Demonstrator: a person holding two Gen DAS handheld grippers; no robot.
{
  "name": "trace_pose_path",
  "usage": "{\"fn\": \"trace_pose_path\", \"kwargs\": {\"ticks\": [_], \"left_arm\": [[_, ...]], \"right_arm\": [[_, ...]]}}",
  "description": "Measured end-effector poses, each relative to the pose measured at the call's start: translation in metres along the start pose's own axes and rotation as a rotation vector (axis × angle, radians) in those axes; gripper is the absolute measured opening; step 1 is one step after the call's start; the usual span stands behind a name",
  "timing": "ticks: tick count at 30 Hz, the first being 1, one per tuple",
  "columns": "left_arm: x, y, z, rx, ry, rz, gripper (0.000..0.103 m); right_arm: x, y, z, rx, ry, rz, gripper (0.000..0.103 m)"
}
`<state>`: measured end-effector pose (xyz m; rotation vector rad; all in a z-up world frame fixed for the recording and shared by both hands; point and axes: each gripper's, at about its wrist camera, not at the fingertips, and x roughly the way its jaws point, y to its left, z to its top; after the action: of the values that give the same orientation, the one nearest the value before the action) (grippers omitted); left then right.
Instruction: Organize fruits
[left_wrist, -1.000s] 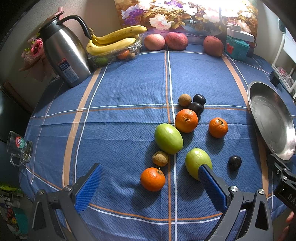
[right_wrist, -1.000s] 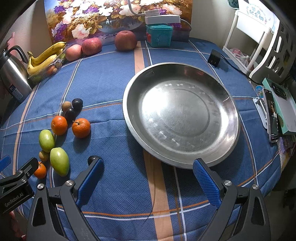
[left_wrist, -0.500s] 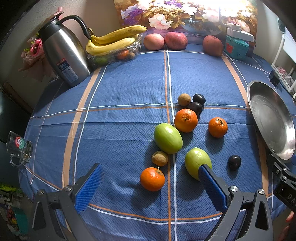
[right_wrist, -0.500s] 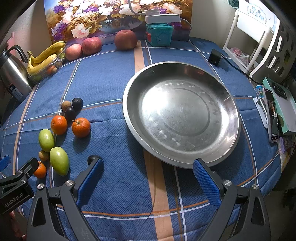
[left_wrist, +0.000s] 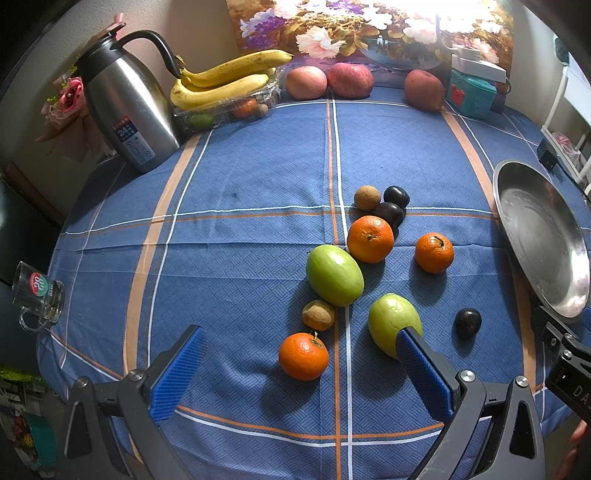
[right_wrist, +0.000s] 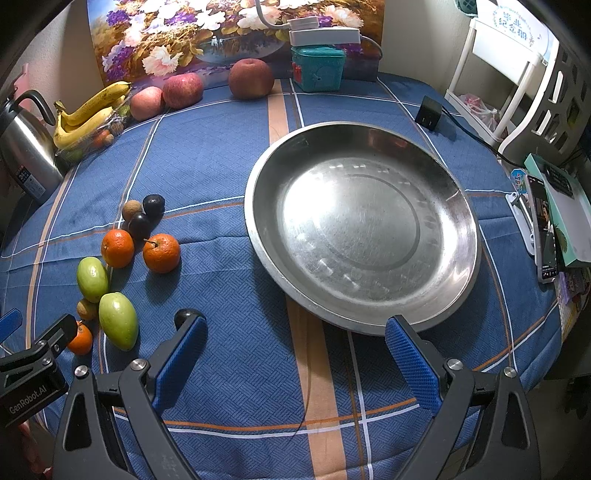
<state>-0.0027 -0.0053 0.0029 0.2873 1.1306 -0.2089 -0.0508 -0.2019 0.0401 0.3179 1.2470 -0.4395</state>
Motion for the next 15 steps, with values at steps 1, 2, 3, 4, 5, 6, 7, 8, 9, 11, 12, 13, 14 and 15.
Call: {"fn": "trace_pose_path", "kwargs": {"ticks": [1, 2, 3, 4, 5, 6, 7, 8, 9, 11, 12, 13, 14, 15], "left_arm": [[0.0, -0.0001, 0.0, 0.0, 0.0, 0.0, 0.103], [-0.0001, -0.0002, -0.0001, 0.0, 0.0, 0.0, 0.103], [0.0, 0.0, 0.0001, 0.0, 0.0, 0.0, 0.103], [0.0, 0.0, 0.0001, 0.0, 0.0, 0.0, 0.103], [0.0, 0.0, 0.0001, 0.0, 0.0, 0.0, 0.103], [-0.0001, -0.0003, -0.0001, -0.001, 0.0, 0.0, 0.103], [0.0, -0.0001, 0.0, 0.0, 0.0, 0.0, 0.103], [0.0, 0.0, 0.0001, 0.0, 0.0, 0.0, 0.103], [-0.0001, -0.0003, 0.0, 0.0, 0.0, 0.0, 0.103], [0.0, 0.0001, 0.0001, 0.0, 0.001, -0.002, 0.103], [0.0002, -0.0005, -0.0002, -0.001, 0.001, -0.002, 0.103], [0.0001, -0.0012, -0.0005, -0.001, 0.001, -0.003, 0.103], [0.0005, -0.0017, -0.001, -0.001, 0.001, -0.003, 0.103], [0.0006, -0.0015, -0.001, -0.002, 0.001, -0.005, 0.103]], "right_arm": [[0.0, 0.0, 0.0, 0.0, 0.0, 0.0, 0.097], [0.0, 0.0, -0.0001, 0.0, 0.0, 0.0, 0.097], [0.0001, 0.0, -0.0001, 0.0, 0.001, 0.0, 0.097], [0.0001, 0.0, -0.0001, 0.0, 0.001, 0.0, 0.097], [0.0002, 0.0, -0.0001, 0.0, 0.001, 0.0, 0.097], [0.0002, -0.0001, -0.0001, 0.0, 0.001, 0.0, 0.097], [0.0003, -0.0001, -0.0001, 0.0, 0.001, 0.0, 0.097], [0.0003, -0.0001, -0.0001, 0.0, 0.001, 0.0, 0.097], [0.0005, -0.0001, -0.0002, 0.0, 0.001, 0.0, 0.097], [0.0005, -0.0002, -0.0002, 0.0, 0.002, 0.0, 0.097], [0.0007, -0.0002, -0.0002, 0.0, 0.002, 0.0, 0.097], [0.0007, -0.0004, -0.0002, 0.0, 0.002, 0.0, 0.097], [0.0009, -0.0006, -0.0003, 0.0, 0.002, 0.0, 0.097], [0.001, -0.0009, -0.0004, 0.0, 0.002, 0.0, 0.097]]}}
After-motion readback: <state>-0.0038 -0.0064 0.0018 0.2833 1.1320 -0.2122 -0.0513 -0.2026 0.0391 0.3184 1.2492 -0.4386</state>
